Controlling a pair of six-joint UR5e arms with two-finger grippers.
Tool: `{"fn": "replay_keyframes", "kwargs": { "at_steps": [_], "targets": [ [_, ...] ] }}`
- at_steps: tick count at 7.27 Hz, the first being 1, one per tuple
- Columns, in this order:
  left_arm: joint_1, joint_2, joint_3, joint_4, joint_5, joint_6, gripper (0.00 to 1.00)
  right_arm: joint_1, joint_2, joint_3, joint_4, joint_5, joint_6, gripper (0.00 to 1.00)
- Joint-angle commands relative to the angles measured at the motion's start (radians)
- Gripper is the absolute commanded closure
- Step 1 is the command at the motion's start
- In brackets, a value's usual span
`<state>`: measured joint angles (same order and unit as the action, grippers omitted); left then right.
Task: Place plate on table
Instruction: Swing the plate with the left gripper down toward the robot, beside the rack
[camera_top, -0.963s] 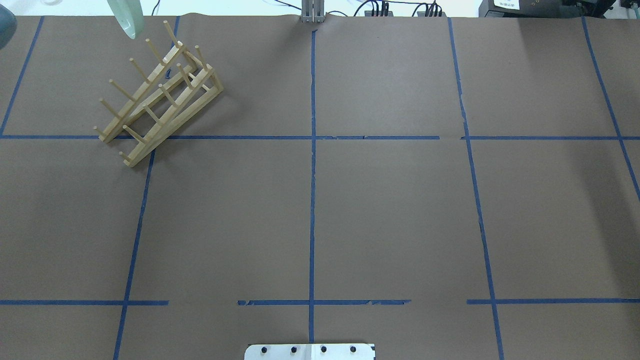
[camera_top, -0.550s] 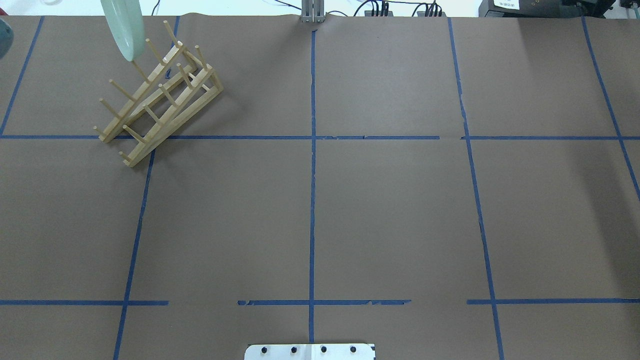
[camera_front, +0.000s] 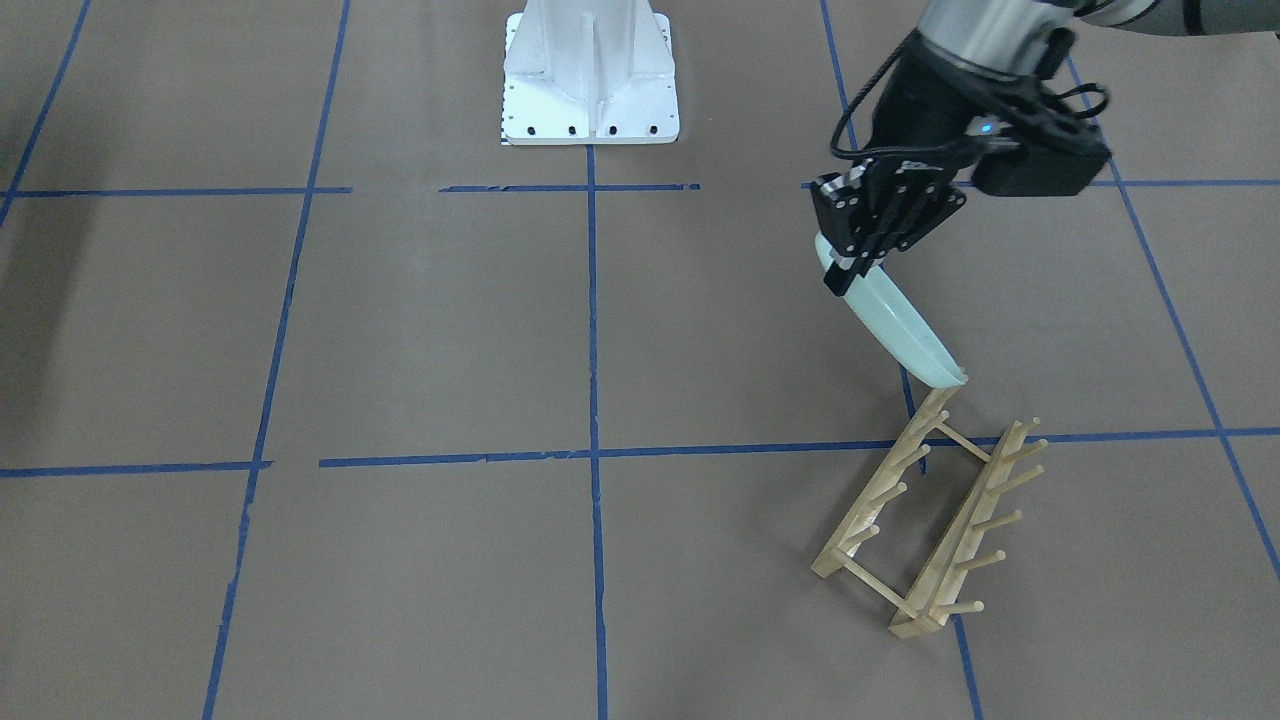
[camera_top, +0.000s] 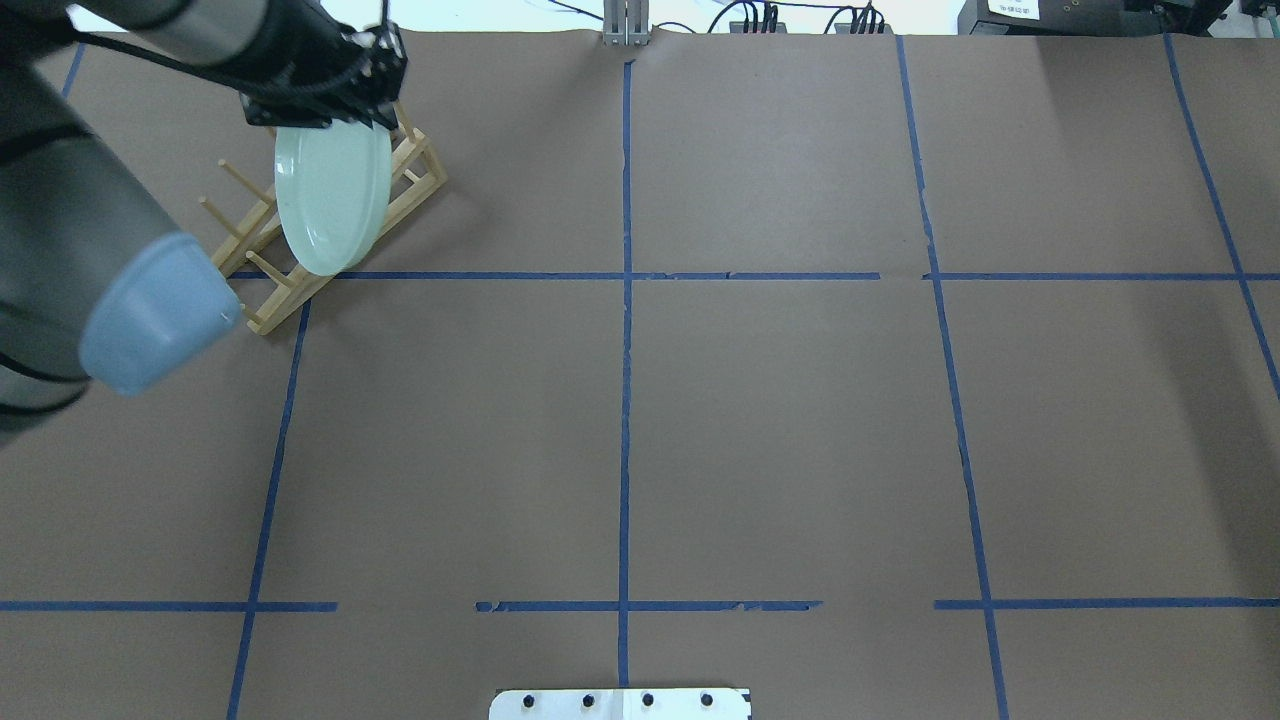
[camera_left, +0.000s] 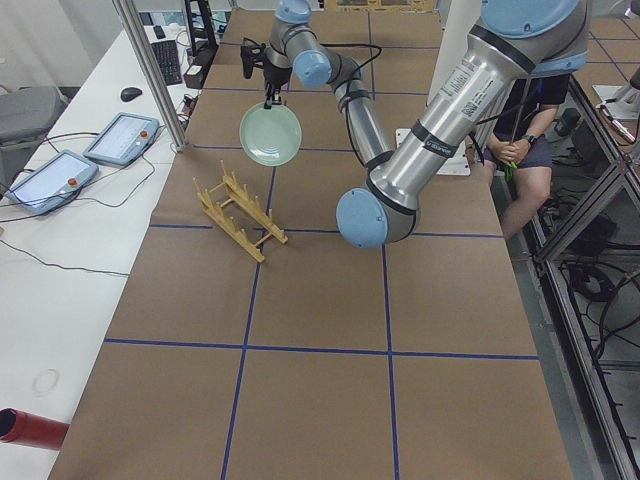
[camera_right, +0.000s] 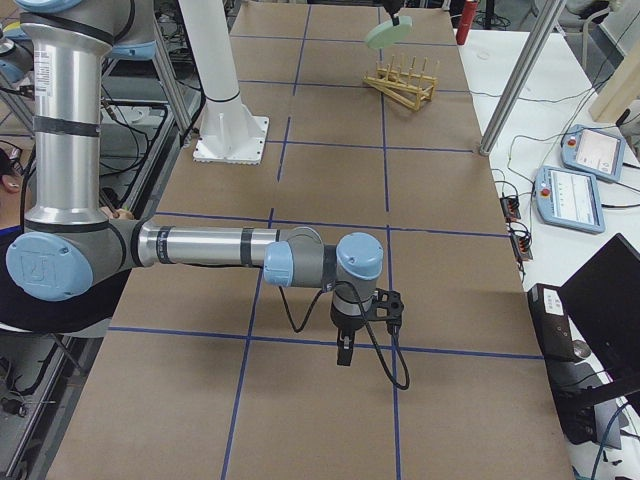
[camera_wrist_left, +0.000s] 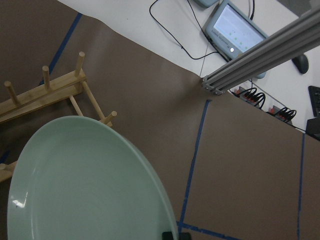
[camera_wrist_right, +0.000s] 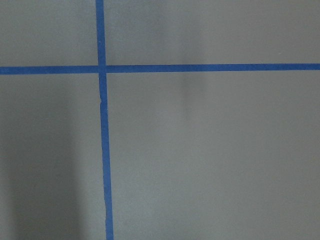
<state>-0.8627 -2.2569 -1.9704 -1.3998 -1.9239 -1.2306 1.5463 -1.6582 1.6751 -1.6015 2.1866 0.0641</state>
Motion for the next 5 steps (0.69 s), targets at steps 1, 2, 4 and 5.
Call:
{"fn": "replay_keyframes", "kwargs": {
  "at_steps": [1, 2, 4, 5],
  "targets": [
    [0.216, -0.042, 0.043, 0.172, 0.269, 0.239, 1.0, 0.0, 0.0, 0.0, 0.0, -0.001, -0.001, 0.0],
    [0.317, -0.041, 0.083, 0.209, 0.419, 0.288, 1.0, 0.0, 0.0, 0.0, 0.0, -0.001, -0.001, 0.0],
    [0.46, -0.027, 0.187, 0.213, 0.586, 0.296, 1.0, -0.002, 0.0, 0.0, 0.0, -0.001, 0.0, 0.0],
    [0.496, -0.024, 0.227, 0.208, 0.633, 0.296, 1.0, 0.0, 0.0, 0.0, 0.0, -0.001, 0.0, 0.0]
  ]
}}
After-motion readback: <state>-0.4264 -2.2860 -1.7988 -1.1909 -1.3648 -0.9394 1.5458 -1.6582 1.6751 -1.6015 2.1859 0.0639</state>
